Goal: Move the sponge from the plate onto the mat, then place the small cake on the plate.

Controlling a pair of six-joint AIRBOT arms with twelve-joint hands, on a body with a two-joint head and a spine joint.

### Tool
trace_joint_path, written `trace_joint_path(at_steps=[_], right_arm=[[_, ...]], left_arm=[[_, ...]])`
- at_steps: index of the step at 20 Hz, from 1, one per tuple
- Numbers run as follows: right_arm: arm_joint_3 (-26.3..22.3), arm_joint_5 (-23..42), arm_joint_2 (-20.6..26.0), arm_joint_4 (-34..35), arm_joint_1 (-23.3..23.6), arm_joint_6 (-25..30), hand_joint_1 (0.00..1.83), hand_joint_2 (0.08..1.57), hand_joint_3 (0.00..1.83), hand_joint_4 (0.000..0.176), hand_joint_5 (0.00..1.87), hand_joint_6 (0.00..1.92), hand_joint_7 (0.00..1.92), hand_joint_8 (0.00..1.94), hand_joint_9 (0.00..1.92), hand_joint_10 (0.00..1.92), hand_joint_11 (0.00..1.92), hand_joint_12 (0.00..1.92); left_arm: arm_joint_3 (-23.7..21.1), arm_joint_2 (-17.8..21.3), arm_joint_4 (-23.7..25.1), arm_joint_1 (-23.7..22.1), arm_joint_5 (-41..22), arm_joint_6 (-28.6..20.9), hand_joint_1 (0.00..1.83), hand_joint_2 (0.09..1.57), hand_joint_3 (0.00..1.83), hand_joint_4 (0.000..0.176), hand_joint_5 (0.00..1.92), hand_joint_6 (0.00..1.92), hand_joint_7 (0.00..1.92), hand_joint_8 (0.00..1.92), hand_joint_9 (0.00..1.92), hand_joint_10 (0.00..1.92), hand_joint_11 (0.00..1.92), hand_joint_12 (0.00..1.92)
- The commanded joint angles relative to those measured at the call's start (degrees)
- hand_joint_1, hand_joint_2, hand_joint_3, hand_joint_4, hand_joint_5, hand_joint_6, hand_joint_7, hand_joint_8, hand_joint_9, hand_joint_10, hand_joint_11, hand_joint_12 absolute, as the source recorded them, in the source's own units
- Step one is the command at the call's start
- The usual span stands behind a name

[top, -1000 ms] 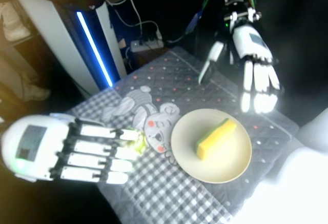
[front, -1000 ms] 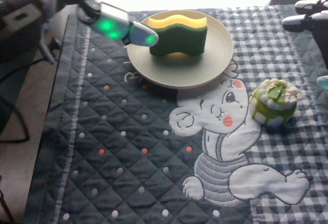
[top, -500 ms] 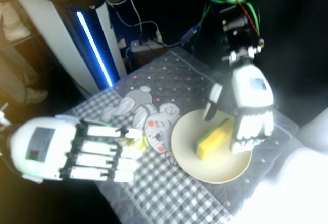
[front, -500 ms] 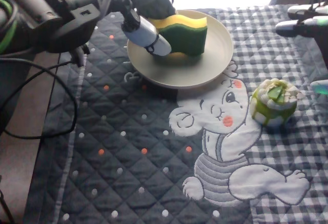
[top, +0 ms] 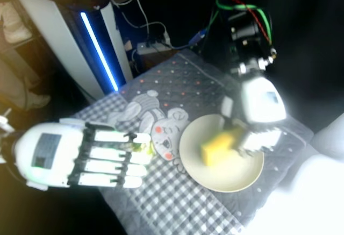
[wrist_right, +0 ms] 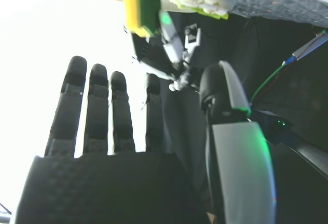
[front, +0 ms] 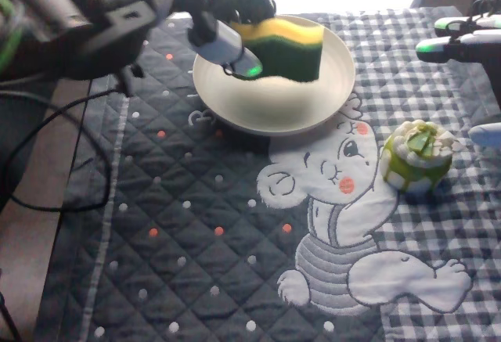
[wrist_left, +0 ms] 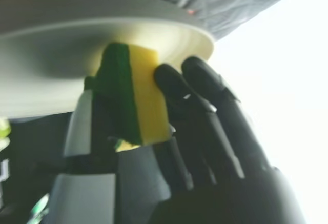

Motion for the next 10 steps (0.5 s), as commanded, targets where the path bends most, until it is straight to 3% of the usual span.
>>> trace_joint_path(at_steps=[1,3,4,5,6,7,8,9,10], right_arm=[[-0.03,6.24,0.11,2.26,0.41,0.65,0.65,1.16,0.00,0.162,0.34,0.00,0.25,0.00,0.30,0.01,0.26,0.26],[-0.58,6.25,0.73,2.26,0.41,0.65,0.65,1.17,0.01,0.158,0.34,0.00,0.25,0.00,0.29,0.00,0.24,0.24],[-0.87,6.25,1.07,2.26,0.41,0.65,0.64,1.17,0.01,0.152,0.34,0.00,0.25,0.00,0.29,0.00,0.24,0.24],[-1.24,6.26,1.43,2.27,0.41,0.65,0.64,1.17,0.00,0.151,0.34,0.00,0.25,0.00,0.29,0.00,0.24,0.23],[-1.43,6.27,1.60,2.27,0.41,0.65,0.60,1.18,0.01,0.152,0.34,0.00,0.25,0.00,0.28,0.00,0.24,0.23],[-1.70,6.28,1.82,2.23,0.41,0.65,0.62,1.17,0.00,0.153,0.35,0.00,0.25,0.00,0.28,0.00,0.23,0.22],[-1.81,6.30,1.90,2.18,0.41,0.65,0.64,1.18,0.00,0.151,0.35,0.00,0.25,0.00,0.27,0.00,0.22,0.21],[-1.86,6.31,1.92,2.17,0.41,0.65,0.73,1.17,0.00,0.146,0.35,0.00,0.26,0.00,0.28,0.01,0.25,0.23],[-1.87,6.31,1.93,2.18,0.41,0.65,0.74,1.17,0.00,0.151,0.35,0.00,0.26,0.00,0.30,0.01,0.28,0.23]], left_arm=[[-1.65,2.44,0.03,-0.95,-9.69,-0.19,1.26,1.08,0.00,0.000,1.05,0.70,1.08,0.99,1.25,0.23,0.87,1.08],[-7.22,7.37,1.03,0.17,-13.54,-0.19,1.28,1.04,0.00,0.000,1.15,0.55,1.20,0.76,1.35,0.25,0.96,1.18],[-10.21,10.35,1.10,1.21,-15.60,-0.19,1.30,1.02,0.00,0.000,1.27,0.26,1.20,0.83,1.39,0.29,0.98,1.25],[-13.35,13.76,1.09,2.88,-17.93,-0.20,1.30,1.02,0.00,0.000,1.33,0.11,1.21,0.83,1.39,0.31,0.98,1.26],[-15.52,15.85,1.01,4.13,-19.45,-0.21,1.29,1.05,0.00,0.000,1.34,0.04,1.08,1.07,1.25,0.58,0.93,1.37],[-18.52,19.12,0.81,6.43,-21.01,-0.22,1.23,1.00,0.00,0.000,1.41,0.11,1.04,1.09,1.10,1.18,0.95,1.65],[-20.78,21.22,0.66,8.24,-21.95,-0.22,1.21,1.00,0.00,0.000,1.32,0.33,1.00,1.23,1.03,1.47,0.99,1.78],[-22.71,23.05,0.42,10.06,-22.94,-0.22,1.27,1.06,0.00,0.000,1.20,0.35,1.04,1.17,1.01,1.29,0.92,1.69],[-24.46,24.67,-0.17,12.28,-24.08,-0.22,1.29,1.02,0.00,0.000,1.16,0.53,1.25,0.69,1.11,0.82,0.88,1.27]])
